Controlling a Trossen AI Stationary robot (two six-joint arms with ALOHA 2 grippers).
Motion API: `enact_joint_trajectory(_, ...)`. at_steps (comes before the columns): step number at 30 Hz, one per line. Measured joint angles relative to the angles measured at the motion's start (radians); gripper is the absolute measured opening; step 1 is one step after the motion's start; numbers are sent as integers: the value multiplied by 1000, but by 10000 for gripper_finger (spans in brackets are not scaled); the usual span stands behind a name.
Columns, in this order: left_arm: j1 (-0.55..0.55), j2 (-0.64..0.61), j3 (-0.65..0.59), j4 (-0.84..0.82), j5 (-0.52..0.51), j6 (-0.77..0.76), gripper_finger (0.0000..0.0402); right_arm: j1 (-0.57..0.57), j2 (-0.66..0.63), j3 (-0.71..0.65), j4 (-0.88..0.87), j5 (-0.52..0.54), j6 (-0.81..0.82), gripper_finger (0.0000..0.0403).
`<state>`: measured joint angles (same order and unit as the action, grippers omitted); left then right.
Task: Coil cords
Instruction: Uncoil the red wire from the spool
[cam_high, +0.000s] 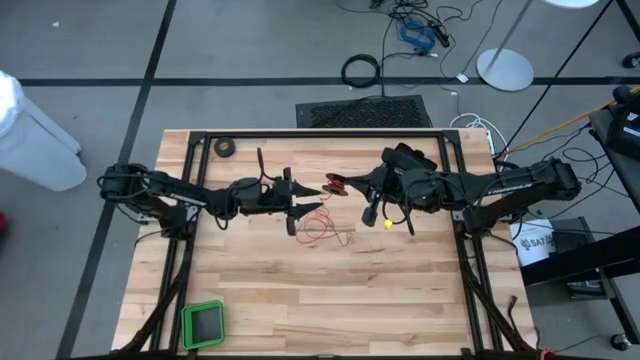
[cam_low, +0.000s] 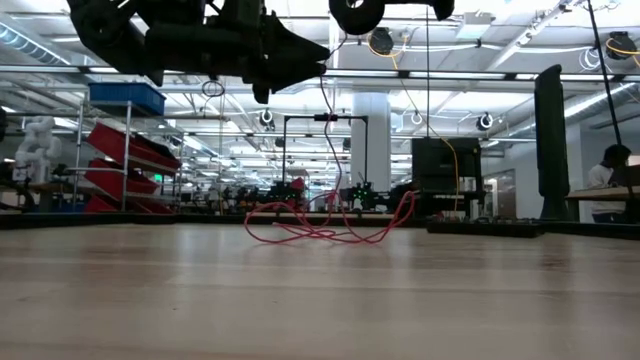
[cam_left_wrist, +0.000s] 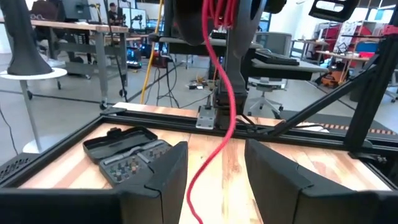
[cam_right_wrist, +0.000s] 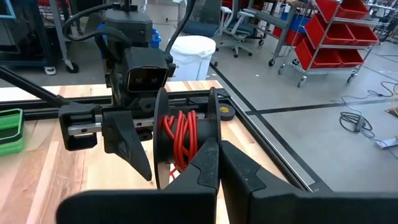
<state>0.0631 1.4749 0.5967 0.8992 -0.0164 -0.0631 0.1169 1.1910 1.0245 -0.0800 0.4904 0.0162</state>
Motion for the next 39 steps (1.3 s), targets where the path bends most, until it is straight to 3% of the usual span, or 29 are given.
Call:
enact_joint_trajectory(13,0,24,0,14,-18,-2,166,0,0,0,1,0,6,0)
enact_joint_trajectory(31,0,24,0,13,-51,-1,130,-1,0,0,1,0,6,0)
enact_joint_trajectory(39,0,24,0,6,-70,-7,39,-1,0,0,1,1,5,0)
